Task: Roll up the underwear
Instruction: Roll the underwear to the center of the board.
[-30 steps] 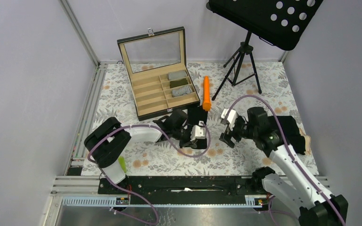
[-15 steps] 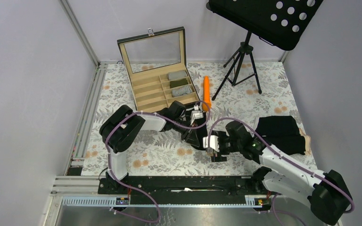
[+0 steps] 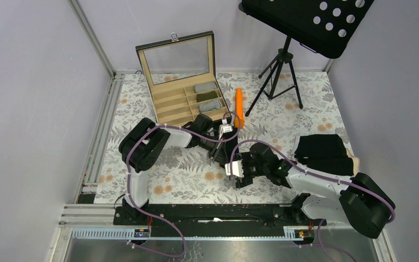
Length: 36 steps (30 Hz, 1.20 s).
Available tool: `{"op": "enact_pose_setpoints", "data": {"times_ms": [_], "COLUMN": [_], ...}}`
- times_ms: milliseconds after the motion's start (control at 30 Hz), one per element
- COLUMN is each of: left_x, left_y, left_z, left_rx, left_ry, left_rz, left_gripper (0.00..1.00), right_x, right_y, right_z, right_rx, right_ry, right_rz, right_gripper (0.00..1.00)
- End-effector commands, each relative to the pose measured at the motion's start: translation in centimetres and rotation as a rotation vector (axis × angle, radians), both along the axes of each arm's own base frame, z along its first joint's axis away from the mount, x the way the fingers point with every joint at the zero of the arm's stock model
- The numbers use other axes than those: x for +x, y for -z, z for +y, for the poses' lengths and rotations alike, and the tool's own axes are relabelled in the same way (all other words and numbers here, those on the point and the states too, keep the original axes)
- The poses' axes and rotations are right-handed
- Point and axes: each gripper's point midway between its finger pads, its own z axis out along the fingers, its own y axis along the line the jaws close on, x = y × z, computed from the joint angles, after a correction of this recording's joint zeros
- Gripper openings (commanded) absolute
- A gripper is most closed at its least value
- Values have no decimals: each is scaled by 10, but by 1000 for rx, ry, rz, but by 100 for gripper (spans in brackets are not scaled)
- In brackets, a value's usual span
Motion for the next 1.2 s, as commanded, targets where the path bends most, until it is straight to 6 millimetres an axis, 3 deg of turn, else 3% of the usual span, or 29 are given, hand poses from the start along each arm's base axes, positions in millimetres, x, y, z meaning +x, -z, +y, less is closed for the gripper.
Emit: {"op": "enact_pose_setpoints", "data": {"times_ms": [0, 533, 600, 733, 800, 900, 1000, 1167], "left_x": [11, 17, 18, 26, 36, 53, 79, 113], "left_y": [-8, -12, -14, -18, -23, -33, -48, -75], "left_z": [-6, 0, 0, 4, 9, 28, 60, 111], "left_rx": [-46, -50, -50, -36, -16, 35, 40, 84], "left_ry": [7, -14, -18, -46, -71, -127, -242, -355], "left_rz": [-6, 23, 22, 1, -25, -69, -93, -212], "left_gripper": [0, 0, 0, 0, 11, 26, 32, 34], "right_x": [7, 21, 22, 19, 14, 1, -12, -33], "right_y": [1, 25, 25, 22, 20, 15, 12, 6], "right_z": [12, 23, 24, 30, 32, 35, 30, 26], "right_rx": [12, -34, -38, -38, -35, -43, -86, -121], "right_ry": [-53, -65, -59, -30, -13, -9, 2, 7], "right_rz": [-75, -125, -117, -26, 40, 156, 264, 433], "right_gripper": [81, 55, 48, 22, 16, 0, 0, 0]}}
